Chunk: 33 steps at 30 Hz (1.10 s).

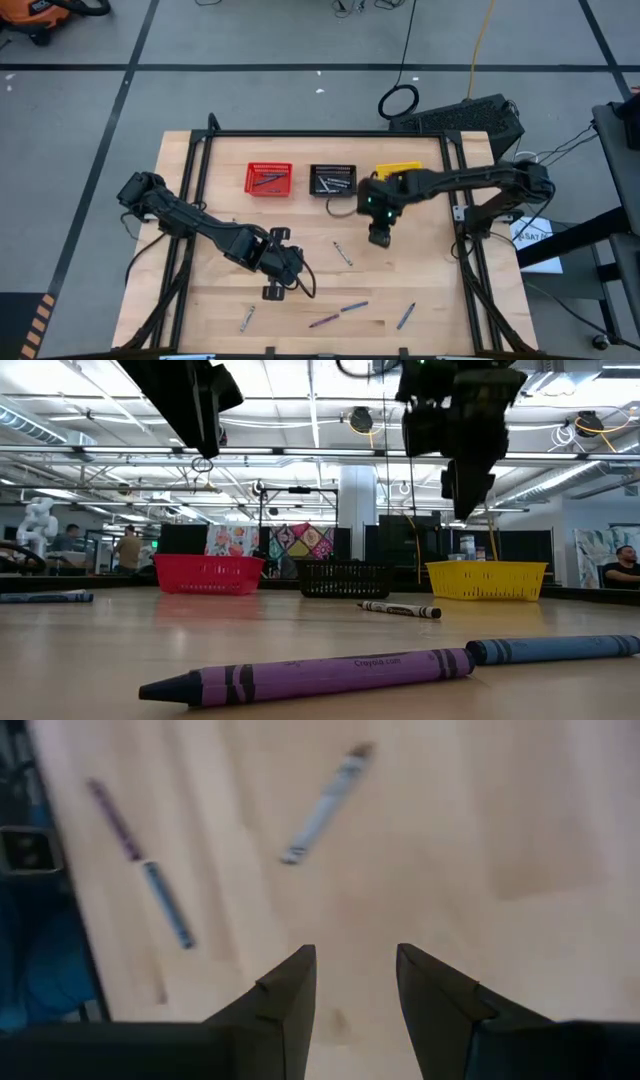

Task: Sort crayons
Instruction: Put the blue crayon into the red basket

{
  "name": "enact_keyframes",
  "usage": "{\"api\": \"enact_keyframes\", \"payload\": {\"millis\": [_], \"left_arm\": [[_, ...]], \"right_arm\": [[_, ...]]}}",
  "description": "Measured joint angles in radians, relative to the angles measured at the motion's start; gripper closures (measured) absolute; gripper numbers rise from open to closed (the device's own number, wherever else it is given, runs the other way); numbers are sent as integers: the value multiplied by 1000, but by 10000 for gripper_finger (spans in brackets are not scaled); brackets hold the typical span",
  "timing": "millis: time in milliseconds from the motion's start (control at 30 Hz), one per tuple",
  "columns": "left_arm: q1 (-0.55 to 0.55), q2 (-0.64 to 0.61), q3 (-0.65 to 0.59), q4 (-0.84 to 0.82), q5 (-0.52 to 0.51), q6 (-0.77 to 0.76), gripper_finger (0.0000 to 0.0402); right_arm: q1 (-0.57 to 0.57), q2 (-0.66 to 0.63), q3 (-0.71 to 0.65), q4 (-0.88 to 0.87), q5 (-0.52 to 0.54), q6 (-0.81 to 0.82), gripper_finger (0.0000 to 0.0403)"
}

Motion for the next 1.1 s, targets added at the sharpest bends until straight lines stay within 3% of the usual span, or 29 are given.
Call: {"api": "enact_keyframes", "payload": {"millis": [367,800,1100], "left_arm": [[1,0,0,1,0,0,306],[1,0,0,4,-13,1,306],[3,1,0,6,-30,1,306]], "right_arm": [[249,0,0,275,16,51,275],[462,31,-4,422,268,-27,275],[560,170,-5,549,322,-67,275]]}}
